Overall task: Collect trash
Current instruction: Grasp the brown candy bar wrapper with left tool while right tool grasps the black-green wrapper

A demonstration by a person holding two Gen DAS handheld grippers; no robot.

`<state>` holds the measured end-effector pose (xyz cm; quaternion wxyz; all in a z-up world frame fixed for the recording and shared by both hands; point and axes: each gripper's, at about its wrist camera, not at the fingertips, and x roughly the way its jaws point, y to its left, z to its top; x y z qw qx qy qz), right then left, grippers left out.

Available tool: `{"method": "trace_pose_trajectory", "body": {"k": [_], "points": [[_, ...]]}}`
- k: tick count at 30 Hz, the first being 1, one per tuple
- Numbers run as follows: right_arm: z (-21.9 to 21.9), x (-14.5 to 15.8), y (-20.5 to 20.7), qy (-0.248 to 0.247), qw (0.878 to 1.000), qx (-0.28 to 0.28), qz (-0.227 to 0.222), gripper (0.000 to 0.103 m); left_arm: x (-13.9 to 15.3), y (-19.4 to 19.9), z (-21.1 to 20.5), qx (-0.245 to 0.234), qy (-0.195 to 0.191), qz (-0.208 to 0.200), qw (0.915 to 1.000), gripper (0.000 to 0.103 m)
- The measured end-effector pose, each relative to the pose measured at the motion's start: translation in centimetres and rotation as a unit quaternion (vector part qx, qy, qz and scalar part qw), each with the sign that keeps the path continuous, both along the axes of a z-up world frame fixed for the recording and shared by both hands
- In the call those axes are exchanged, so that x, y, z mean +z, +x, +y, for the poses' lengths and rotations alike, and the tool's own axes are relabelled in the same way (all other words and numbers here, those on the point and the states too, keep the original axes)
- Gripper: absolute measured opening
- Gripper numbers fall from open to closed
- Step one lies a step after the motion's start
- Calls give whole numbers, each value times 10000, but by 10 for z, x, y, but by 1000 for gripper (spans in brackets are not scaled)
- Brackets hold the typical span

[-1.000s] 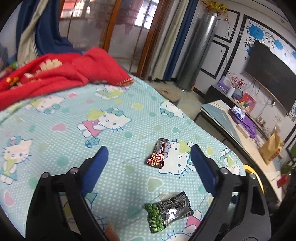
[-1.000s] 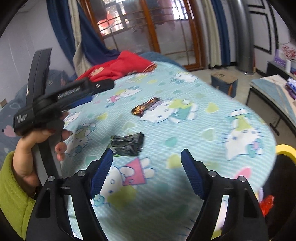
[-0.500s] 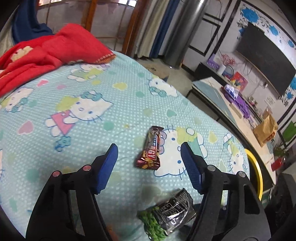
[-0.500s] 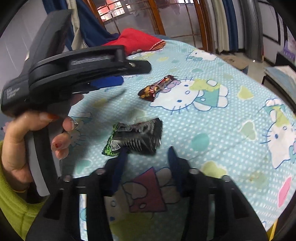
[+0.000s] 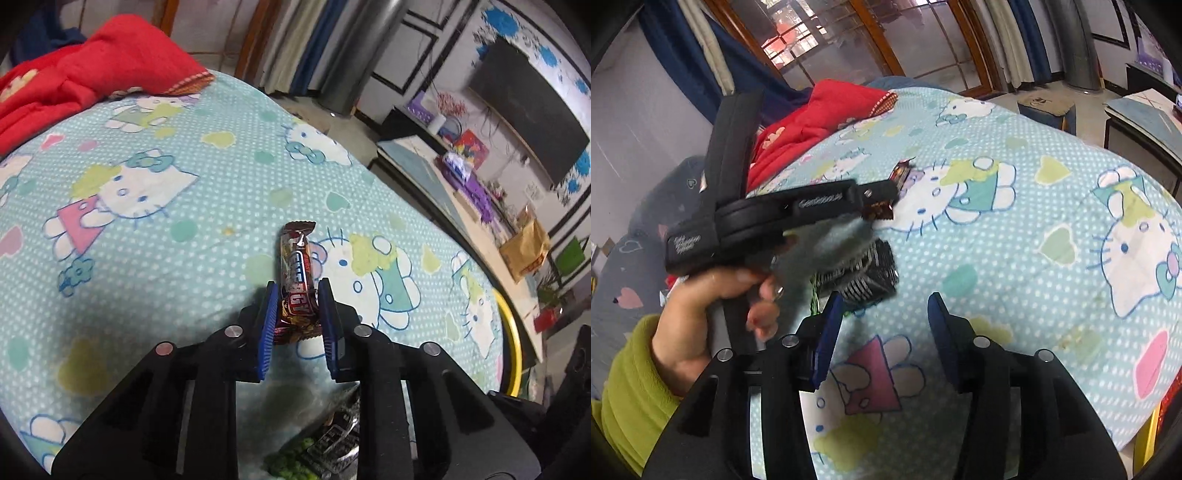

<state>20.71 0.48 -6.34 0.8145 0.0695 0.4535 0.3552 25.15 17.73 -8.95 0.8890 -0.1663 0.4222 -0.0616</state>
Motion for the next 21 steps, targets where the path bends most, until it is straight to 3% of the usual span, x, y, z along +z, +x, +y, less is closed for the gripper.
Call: {"method": "trace_pose_trajectory", "body": {"k": [6,8,10,11,21], "points": [[20,-8,14,-78,9998,69,174,47,22,-33,25,415,-137,-411,9982,15],[25,-10,14,-10,9997,149,185,33,29,-41,26,448,-82,-498,9977,15],[28,-9,8,-93,9997,240,2,30,34,-51,26,462,-22,-564,9973,15],[30,-8,3,-172,9993,314,-111,22,36,-56,25,477,-8,-590,9971,15],[-6,16,-21,-264,9962,70,-827,19,46,-79,-1,304,24,-818,9962,15]]}}
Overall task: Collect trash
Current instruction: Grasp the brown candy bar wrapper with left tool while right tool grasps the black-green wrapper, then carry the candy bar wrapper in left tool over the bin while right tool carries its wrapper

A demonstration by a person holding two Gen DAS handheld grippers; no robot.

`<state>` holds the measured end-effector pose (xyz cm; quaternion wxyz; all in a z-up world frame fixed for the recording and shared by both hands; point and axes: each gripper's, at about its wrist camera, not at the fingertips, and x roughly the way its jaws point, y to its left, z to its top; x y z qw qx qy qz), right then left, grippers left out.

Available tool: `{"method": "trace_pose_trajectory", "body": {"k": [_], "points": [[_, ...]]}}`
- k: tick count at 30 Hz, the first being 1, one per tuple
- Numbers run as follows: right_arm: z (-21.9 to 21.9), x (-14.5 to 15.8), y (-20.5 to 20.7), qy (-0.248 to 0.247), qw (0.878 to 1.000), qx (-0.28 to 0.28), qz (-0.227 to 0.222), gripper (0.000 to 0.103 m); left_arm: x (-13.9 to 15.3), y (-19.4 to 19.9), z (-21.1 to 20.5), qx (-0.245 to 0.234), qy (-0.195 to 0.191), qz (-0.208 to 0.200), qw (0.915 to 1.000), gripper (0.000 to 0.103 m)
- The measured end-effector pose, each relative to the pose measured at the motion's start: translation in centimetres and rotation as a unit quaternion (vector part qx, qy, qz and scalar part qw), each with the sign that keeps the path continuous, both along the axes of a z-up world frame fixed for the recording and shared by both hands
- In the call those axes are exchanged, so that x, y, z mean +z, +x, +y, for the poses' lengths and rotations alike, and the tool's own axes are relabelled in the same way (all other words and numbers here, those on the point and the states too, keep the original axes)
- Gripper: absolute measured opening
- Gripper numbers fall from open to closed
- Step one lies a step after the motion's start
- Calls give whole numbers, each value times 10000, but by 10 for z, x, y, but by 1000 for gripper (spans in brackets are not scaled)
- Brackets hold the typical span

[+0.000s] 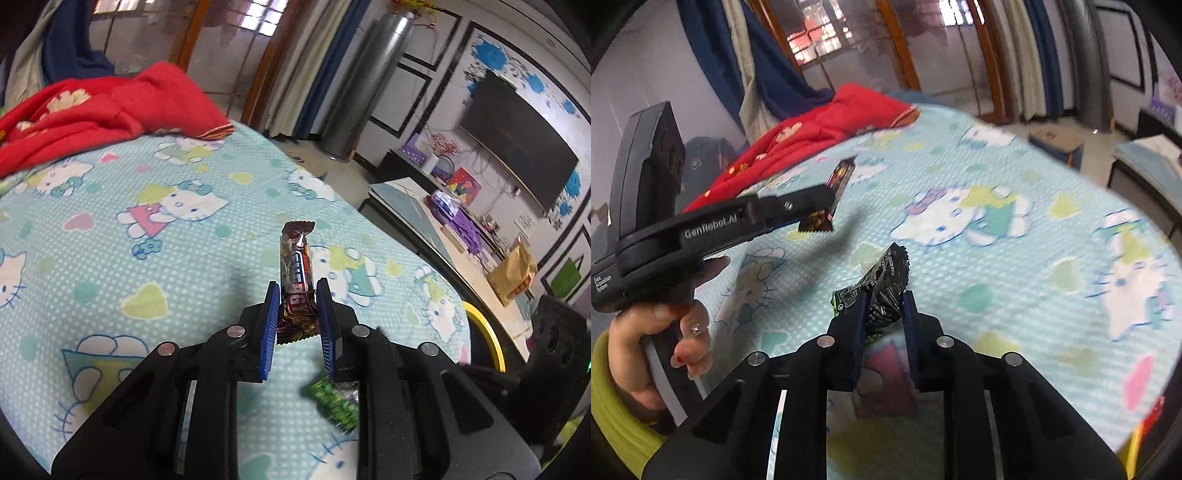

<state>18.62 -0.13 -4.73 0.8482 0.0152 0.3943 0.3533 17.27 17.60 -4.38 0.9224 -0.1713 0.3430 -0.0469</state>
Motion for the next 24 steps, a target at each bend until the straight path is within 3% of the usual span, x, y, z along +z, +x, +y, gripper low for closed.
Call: {"method": "trace_pose_trajectory", "body": {"k": [11,24], "points": [[-76,31,4,125,9950,-825,-549,18,22,-7,-52,-566,156,-300,9978,15],[-143,42,2,14,9875,-1376,-765,18,27,-11,-113,-1202,313,-391,9915,15]]}}
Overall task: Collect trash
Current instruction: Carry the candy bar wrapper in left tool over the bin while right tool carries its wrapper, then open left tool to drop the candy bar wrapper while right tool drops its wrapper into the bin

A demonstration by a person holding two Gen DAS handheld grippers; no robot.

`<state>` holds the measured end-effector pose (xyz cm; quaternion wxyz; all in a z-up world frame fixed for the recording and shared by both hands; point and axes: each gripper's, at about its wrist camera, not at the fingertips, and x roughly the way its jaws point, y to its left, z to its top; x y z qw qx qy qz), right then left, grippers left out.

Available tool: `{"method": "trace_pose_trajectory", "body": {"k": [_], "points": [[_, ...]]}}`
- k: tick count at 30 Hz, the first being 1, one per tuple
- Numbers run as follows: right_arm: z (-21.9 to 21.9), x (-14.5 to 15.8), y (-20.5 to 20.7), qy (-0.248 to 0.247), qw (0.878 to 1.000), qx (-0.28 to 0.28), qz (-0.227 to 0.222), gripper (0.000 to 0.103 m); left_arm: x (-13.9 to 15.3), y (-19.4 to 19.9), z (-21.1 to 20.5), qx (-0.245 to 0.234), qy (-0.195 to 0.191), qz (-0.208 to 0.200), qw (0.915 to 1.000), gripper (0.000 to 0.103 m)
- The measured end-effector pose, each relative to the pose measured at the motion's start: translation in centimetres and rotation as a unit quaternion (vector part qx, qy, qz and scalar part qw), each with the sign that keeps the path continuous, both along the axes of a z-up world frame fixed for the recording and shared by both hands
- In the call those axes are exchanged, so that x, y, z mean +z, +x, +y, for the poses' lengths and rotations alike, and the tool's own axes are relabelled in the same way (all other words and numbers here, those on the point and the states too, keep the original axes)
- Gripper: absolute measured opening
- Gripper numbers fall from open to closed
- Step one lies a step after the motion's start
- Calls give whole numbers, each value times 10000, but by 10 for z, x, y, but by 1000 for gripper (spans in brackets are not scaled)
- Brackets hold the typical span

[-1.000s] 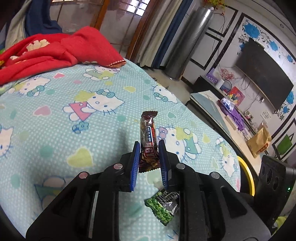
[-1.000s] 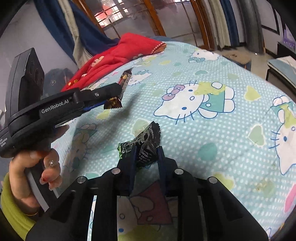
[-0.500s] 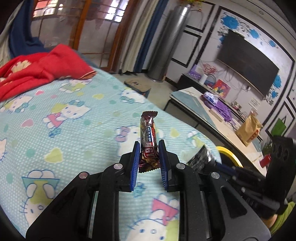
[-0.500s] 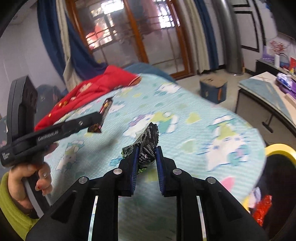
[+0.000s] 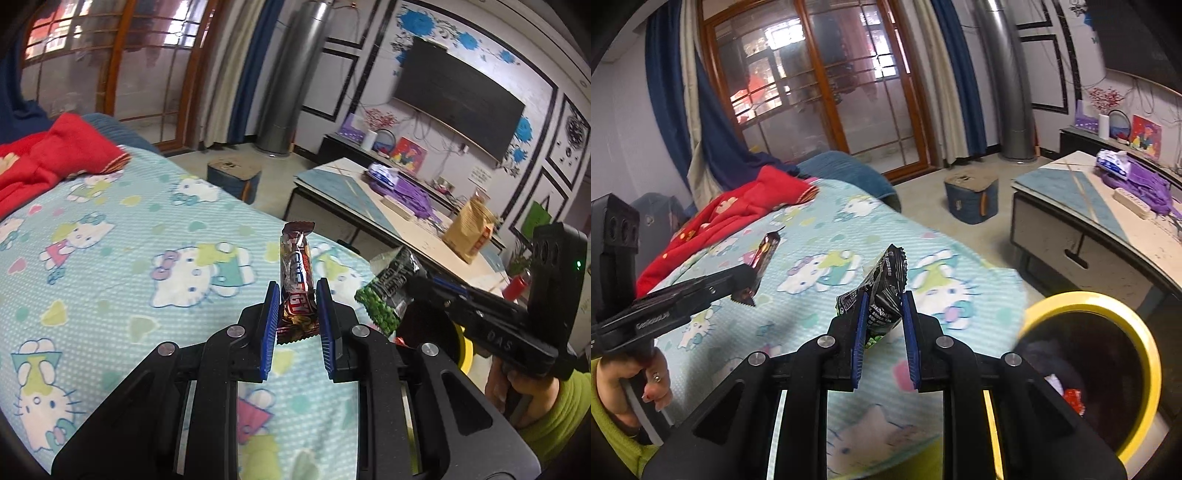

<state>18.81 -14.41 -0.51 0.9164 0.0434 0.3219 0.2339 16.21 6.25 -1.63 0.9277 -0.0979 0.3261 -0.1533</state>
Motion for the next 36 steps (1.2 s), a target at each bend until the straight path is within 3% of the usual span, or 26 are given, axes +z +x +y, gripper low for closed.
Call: {"method": "trace_pose_trajectory", "body": {"k": [14,24,36], "points": [[-97,-10,-7,-134,9954,-946,106,18,-12,7,-81,-855,172,80,9962,15],[-157,-29,-17,-123,9869,-1562,373,18,-30,11,-150,-1511,536,163,9869,15],[-195,-46,-20,-282,9799,-1905,514,18,-63,14,-213,-2131,885,353,9724,15]]}}
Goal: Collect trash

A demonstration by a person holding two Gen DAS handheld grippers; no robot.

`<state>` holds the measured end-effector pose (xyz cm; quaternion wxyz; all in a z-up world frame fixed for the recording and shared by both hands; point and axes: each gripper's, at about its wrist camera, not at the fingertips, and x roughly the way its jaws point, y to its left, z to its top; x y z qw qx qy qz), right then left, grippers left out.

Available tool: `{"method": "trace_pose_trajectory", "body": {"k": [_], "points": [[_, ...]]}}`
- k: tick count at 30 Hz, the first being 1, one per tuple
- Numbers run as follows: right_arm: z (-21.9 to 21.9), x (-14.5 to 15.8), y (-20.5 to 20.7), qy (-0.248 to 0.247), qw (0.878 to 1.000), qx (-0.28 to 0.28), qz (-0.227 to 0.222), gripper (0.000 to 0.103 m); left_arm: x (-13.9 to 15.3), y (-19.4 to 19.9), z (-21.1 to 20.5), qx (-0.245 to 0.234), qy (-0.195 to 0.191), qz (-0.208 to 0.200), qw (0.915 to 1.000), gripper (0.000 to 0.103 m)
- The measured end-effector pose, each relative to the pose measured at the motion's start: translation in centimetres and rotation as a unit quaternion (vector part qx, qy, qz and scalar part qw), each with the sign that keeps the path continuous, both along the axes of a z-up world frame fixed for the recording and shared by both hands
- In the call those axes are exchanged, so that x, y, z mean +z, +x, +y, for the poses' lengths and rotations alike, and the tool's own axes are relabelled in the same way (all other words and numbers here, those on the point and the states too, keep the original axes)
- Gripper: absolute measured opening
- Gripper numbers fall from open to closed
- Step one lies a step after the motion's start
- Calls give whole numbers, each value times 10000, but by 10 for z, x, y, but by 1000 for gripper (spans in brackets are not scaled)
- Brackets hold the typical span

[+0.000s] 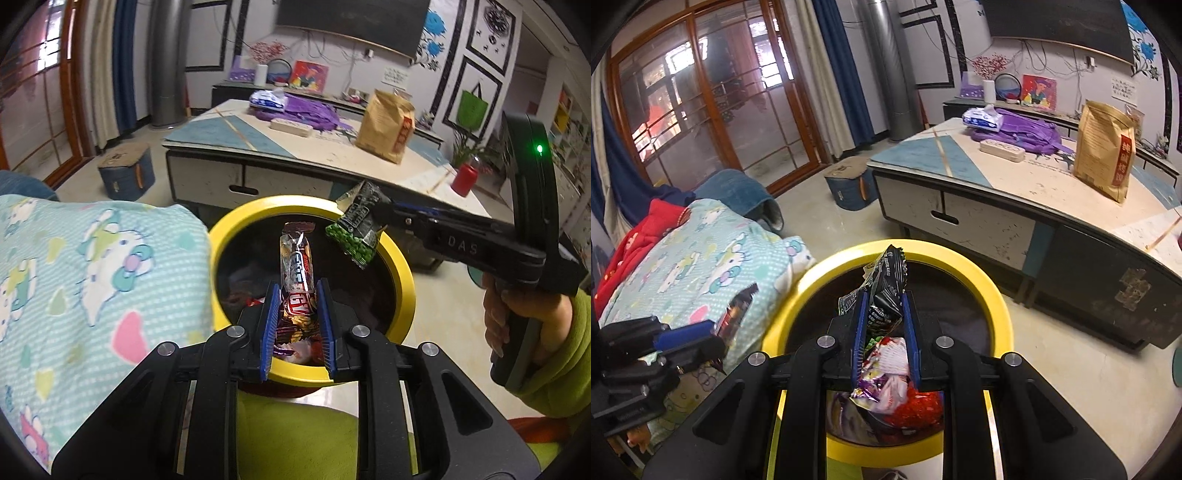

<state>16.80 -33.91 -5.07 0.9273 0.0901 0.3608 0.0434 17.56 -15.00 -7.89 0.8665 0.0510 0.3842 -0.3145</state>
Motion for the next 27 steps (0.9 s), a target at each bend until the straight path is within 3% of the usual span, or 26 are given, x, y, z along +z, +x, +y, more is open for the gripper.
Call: {"method": "trace_pose_trajectory", "body": {"k": [7,8,9,11,13,18,20,24,27], "points": [[-15,-8,3,57,9997,-179,177,25,-11,9,-14,-90,75,149,9998,17],[-17,-9,4,89,9996,-199,203,28,-11,11,-15,-74,77,149,9998,22],[-18,-9,4,107,9995,-213,221,29,-12,11,-16,-50,74,139,9999,35],[-20,-8,3,119,9993,-242,242,39,-10,14,-15,68,53,131,9999,51],[-21,-5,1,105,9994,-260,195,46,-8,17,-9,158,-35,167,9997,54],[-15,7,-6,-3,9997,-237,50,67,3,13,15,516,-157,64,9985,86],[-5,16,-14,-106,9996,-200,-148,82,11,10,29,733,-193,-33,9971,92],[19,33,-26,-218,9983,-45,-538,96,27,3,63,1220,-222,-267,9919,92],[44,46,-36,-286,9957,178,-862,97,40,-7,85,1538,-246,-461,9867,92]]}}
